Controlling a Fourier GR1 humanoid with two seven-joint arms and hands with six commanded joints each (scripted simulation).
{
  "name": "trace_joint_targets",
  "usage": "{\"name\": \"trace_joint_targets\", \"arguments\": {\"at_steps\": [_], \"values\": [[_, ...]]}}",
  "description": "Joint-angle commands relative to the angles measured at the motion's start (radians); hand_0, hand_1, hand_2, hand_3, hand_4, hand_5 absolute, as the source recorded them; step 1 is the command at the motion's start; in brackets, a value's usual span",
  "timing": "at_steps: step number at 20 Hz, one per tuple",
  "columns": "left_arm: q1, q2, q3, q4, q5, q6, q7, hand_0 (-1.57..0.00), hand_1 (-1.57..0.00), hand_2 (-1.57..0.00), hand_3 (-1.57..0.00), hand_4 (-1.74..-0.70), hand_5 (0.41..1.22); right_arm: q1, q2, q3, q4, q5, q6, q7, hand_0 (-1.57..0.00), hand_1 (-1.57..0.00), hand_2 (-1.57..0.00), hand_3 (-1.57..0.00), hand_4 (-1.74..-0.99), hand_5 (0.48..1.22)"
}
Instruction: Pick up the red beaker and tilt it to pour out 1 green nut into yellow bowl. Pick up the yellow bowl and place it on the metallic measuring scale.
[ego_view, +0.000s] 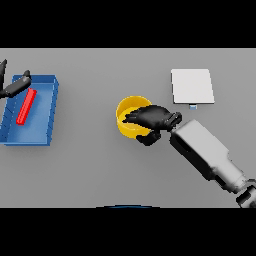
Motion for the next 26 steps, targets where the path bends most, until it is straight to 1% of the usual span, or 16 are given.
{"name": "trace_joint_targets", "arguments": {"at_steps": [1, 2, 3, 4, 5, 6, 7, 9, 13, 14, 17, 20, 21, 23, 25, 26], "values": [[0.000, 0.000, 0.000, -0.001, 0.001, -0.002, -0.002, 0.00, 0.00, 0.00, 0.00, -0.79, 0.722, -0.006, -0.002, 0.007, 0.006, 0.006, -0.003, -0.019, -0.26, -0.24, -0.23, -0.25, -1.387, 0.900], [-0.003, -0.003, -0.001, 0.000, 0.000, -0.002, 0.002, 0.00, 0.00, 0.00, 0.00, -0.79, 0.723, 0.000, -0.004, 0.010, -0.004, 0.006, 0.004, -0.020, -0.51, -0.44, -0.39, -0.36, -1.425, 0.964], [0.002, -0.005, -0.005, -0.004, -0.003, 0.004, 0.000, 0.00, 0.00, 0.00, 0.00, -0.80, 0.725, 0.004, -0.004, 0.009, -0.012, 0.002, 0.019, -0.001, -0.72, -0.66, -0.62, -0.47, -1.488, 1.016], [0.007, 0.002, -0.001, 0.001, -0.002, 0.000, -0.011, 0.00, 0.00, 0.00, 0.00, -0.80, 0.726, 0.003, -0.007, 0.011, -0.014, -0.006, 0.035, -0.005, -0.89, -0.85, -0.81, -0.59, -1.534, 1.057], [0.010, 0.003, 0.002, -0.001, 0.004, -0.002, -0.007, 0.00, 0.00, 0.00, 0.00, -0.80, 0.727, -0.003, -0.012, 0.012, -0.016, -0.016, 0.060, -0.013, -1.03, -0.99, -0.97, -0.69, -1.571, 1.090], [0.015, 0.009, -0.003, -0.019, 0.002, 0.002, 0.002, 0.00, 0.00, 0.00, 0.00, -0.80, 0.728, -0.003, -0.012, 0.011, -0.025, -0.024, 0.082, 0.005, -1.14, -1.11, -1.09, -0.87, -1.604, 1.116], [0.011, 0.009, -0.005, -0.019, -0.001, 0.002, 0.008, 0.00, 0.00, 0.00, 0.00, -0.80, 0.727, -0.009, -0.015, 0.016, -0.018, -0.025, 0.080, -0.011, -1.22, -1.20, -1.18, -0.93, -1.628, 1.137], [0.015, 0.013, -0.006, -0.041, 0.000, 0.010, 0.017, 0.00, 0.00, 0.00, 0.00, -0.80, 0.726, -0.009, -0.017, 0.017, -0.017, -0.031, 0.079, -0.012, -1.35, -1.33, -1.28, -1.09, -1.667, 1.167], [0.016, 0.006, -0.003, -0.027, 0.004, 0.010, 0.012, 0.00, 0.00, 0.00, 0.00, -0.81, 0.724, 0.004, -0.049, 0.010, -0.054, -0.047, 0.091, -0.028, -1.48, -1.47, -1.42, -1.18, -1.711, 1.199], [0.021, 0.008, -0.005, -0.040, 0.002, 0.017, 0.015, 0.00, 0.00, 0.00, 0.00, -0.81, 0.725, 0.004, -0.044, 0.008, -0.068, -0.047, 0.094, -0.002, -1.50, -1.49, -1.45, -1.18, -1.717, 1.203], [0.020, 0.010, -0.013, -0.052, -0.006, 0.019, 0.018, 0.00, 0.00, 0.00, 0.00, -0.80, 0.724, -0.008, -0.074, -0.020, -0.117, -0.074, 0.121, 0.011, -1.53, -1.53, -1.49, -1.19, -1.729, 1.212], [0.013, 0.019, -0.004, -0.035, 0.001, 0.004, 0.014, 0.00, 0.00, 0.00, 0.00, -0.80, 0.721, -0.022, -0.114, -0.045, -0.192, -0.103, 0.168, 0.035, -1.55, -1.55, -1.51, -1.38, -1.731, 1.216], [0.020, 0.020, -0.004, -0.042, 0.000, 0.008, 0.006, 0.00, 0.00, 0.00, 0.00, -0.80, 0.719, -0.027, -0.127, -0.055, -0.212, -0.108, 0.176, 0.039, -1.56, -1.55, -1.52, -1.36, -1.730, 1.217], [0.018, 0.019, -0.002, -0.048, 0.005, 0.007, 0.006, 0.00, 0.00, 0.00, 0.00, -0.80, 0.720, -0.053, -0.129, -0.078, -0.234, -0.121, 0.203, 0.092, -1.56, -1.56, -1.54, -1.34, -1.726, 1.219], [0.004, 0.006, -0.007, -0.035, -0.002, 0.013, 0.028, 0.00, 0.00, 0.00, 0.00, -0.80, 0.723, -0.064, -0.144, -0.100, -0.237, -0.126, 0.202, 0.116, -1.56, -1.56, -1.55, -1.29, -1.723, 1.219], [0.006, 0.007, -0.005, -0.036, 0.000, 0.011, 0.017, 0.00, 0.00, 0.00, 0.00, -0.81, 0.723, -0.060, -0.158, -0.108, -0.244, -0.132, 0.208, 0.119, -1.57, -1.57, -1.55, -1.26, -1.721, 1.219]]}}
